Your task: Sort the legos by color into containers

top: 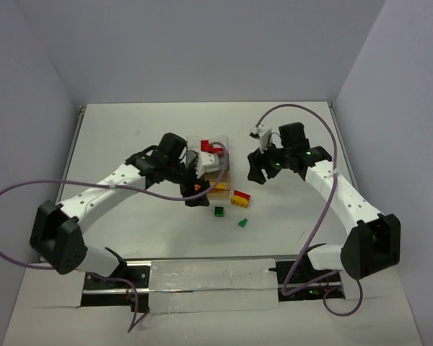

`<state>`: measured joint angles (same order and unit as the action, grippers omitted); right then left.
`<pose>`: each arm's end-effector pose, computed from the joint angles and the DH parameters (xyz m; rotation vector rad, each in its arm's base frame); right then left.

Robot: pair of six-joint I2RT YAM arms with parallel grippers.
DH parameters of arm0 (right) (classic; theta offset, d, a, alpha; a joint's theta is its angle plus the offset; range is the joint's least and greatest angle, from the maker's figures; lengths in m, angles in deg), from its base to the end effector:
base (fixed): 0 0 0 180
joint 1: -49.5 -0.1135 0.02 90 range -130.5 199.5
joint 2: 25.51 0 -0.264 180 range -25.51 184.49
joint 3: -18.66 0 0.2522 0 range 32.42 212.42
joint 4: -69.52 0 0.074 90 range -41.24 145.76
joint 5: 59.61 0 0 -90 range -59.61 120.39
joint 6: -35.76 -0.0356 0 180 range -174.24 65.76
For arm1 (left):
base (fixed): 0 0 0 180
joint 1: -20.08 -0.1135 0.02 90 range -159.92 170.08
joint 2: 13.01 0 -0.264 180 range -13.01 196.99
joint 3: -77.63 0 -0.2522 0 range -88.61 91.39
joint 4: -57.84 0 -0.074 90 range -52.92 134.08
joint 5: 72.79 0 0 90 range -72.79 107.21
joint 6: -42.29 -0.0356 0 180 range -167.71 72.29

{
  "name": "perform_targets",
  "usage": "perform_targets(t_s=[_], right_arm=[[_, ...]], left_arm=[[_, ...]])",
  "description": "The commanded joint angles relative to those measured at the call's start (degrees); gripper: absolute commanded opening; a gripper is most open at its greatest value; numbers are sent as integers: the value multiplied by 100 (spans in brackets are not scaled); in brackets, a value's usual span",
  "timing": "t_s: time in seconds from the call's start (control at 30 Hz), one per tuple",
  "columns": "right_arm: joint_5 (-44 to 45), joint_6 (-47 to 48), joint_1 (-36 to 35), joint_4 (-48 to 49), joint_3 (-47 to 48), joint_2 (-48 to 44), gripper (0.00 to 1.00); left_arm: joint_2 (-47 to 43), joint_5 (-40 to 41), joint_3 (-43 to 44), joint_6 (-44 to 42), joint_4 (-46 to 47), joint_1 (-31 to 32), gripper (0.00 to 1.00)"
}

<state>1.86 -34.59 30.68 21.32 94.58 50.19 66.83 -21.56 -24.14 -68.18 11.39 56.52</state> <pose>0.2571 0.1056 0.2921 -0.9885 2.1382 0.5895 0.2229 -0.1923 0.2906 1.3974 1.9138 -0.9433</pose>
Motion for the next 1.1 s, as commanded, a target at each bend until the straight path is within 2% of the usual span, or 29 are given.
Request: perform_targets(t_s=[0.0,0.03,0.07,0.13,0.17,0.2,0.23,0.37,0.57,1.07], right_arm=[[-424,-475,728,53,-169,-674,75],[-492,-517,854,19,-198,-755,84],[-687,-550,1210,-29,-232,-851,86],[-742,-570,1448,-72,-260,-956,88],[-751,-595,1537,-80,-284,-1008,93],[-760,-613,1618,-83,-286,-1052,94],[-767,-630,1717,-115,-302,-1093,100],[-680,-738,1838,-74,-313,-1146,100],[-597,-761,1838,-62,-209,-1071,100],[-714,-717,2031,-36,-240,-1067,100]], left_arm=[[781,818,580,-752,-464,560,85],[959,787,721,-872,-550,631,85],[1165,697,870,-1079,-643,699,85],[1461,578,998,-1256,-717,746,86],[1551,535,1094,-1354,-778,794,88],[1651,500,1101,-1473,-839,798,88],[1771,382,1164,-1716,-963,838,91],[1886,453,1064,-1949,-579,867,91],[1851,414,731,-2483,-243,948,86],[2379,1163,558,-2268,422,1374,76]])
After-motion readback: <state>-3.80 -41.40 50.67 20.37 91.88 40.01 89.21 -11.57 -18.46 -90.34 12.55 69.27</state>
